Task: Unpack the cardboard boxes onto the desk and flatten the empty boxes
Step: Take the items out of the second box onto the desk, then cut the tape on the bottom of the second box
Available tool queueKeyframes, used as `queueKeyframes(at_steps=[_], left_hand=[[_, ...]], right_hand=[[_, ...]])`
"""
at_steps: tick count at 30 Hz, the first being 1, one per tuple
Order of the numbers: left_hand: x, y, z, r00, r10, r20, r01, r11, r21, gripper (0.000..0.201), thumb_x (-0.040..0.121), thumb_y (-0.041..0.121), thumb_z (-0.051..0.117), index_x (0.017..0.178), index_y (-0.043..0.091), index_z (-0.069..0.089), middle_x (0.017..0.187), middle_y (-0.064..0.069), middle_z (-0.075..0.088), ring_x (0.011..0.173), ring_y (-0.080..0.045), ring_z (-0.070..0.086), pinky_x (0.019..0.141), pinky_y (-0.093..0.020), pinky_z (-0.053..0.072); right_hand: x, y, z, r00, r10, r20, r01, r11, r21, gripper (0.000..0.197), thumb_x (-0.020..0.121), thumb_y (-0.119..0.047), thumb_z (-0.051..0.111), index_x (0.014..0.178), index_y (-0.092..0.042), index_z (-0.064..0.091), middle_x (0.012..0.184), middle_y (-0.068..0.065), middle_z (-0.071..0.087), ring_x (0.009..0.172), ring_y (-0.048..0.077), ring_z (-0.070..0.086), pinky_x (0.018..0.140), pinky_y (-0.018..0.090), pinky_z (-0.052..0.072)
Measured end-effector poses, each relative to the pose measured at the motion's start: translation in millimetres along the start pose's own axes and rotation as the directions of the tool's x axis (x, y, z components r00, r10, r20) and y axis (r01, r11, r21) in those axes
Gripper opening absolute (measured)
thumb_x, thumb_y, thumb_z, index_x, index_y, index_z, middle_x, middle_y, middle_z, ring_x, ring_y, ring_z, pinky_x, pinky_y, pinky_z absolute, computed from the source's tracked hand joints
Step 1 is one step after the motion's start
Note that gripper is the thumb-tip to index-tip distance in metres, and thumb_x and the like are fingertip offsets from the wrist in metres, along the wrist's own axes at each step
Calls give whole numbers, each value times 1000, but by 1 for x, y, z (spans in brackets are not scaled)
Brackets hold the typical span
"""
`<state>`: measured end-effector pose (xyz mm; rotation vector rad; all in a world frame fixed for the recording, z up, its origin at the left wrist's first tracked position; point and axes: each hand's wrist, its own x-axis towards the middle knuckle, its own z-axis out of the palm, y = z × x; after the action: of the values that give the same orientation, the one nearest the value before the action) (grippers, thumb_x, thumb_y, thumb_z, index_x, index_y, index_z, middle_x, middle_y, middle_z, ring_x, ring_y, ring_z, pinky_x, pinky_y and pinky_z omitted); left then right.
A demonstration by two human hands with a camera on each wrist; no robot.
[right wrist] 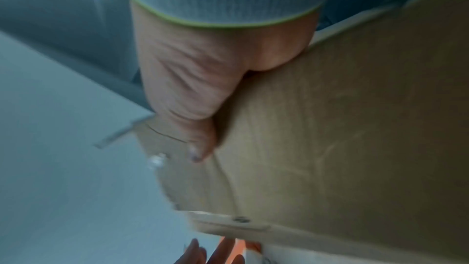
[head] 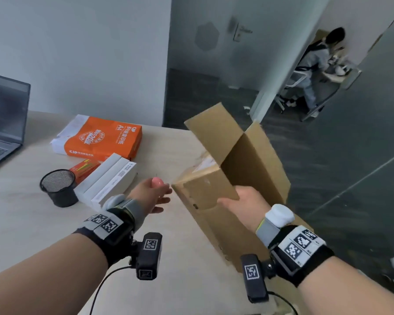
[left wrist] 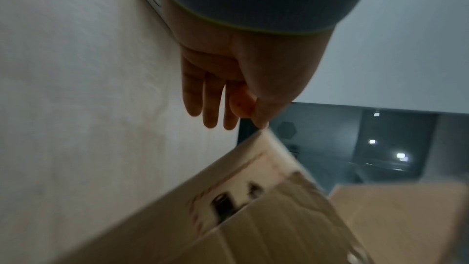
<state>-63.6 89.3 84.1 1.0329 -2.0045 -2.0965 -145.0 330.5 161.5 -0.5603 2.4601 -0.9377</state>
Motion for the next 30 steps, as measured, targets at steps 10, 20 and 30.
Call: queueKeyframes(at_steps=[10, 20, 30], left_hand=[[-80, 130, 76, 777, 629, 16, -571, 695, 437, 12, 98, 36, 63, 102, 28, 55, 113, 16, 69, 93, -14, 64, 78, -34, 52], [-24, 13, 140, 940, 210, 270, -326, 314, 892, 28, 98, 53, 34, 87, 29, 45, 79, 2, 65, 69, -21, 64, 72, -45, 58], [-45, -1, 162, 941, 222, 256, -331, 443, 833, 22, 99, 42, 57, 98, 21, 63, 91, -2, 71, 81, -25, 65, 69, -34, 48]], right_hand=[[-21, 61, -20, 996, 84, -32, -14, 498, 867, 73, 55, -53, 90, 107, -11, 61, 107, 6, 74, 101, 27, 69, 76, 39, 51], [-94, 168, 23, 684, 330, 650, -256, 944, -210, 31, 98, -37, 52, 110, -13, 66, 79, -18, 74, 80, 15, 65, 55, 19, 45], [-74, 145, -26, 949, 4, 316, -10, 1000, 16, 22, 95, -27, 50, 79, -19, 63, 64, -2, 68, 47, 8, 54, 57, 27, 47]])
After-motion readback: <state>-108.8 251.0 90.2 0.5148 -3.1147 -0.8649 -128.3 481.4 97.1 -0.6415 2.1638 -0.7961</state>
